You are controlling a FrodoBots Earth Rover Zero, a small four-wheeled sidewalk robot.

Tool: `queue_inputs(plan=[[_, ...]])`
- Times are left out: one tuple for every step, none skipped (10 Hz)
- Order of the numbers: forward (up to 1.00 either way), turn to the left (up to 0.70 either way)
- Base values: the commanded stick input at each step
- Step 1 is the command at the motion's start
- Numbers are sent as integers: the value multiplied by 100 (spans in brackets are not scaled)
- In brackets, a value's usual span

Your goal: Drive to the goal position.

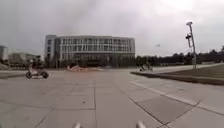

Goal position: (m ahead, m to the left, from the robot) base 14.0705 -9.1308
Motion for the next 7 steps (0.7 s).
queue_inputs(plan=[[85, 0], [85, 0], [85, 0], [85, 0], [85, 0], [85, 2], [85, 11]])
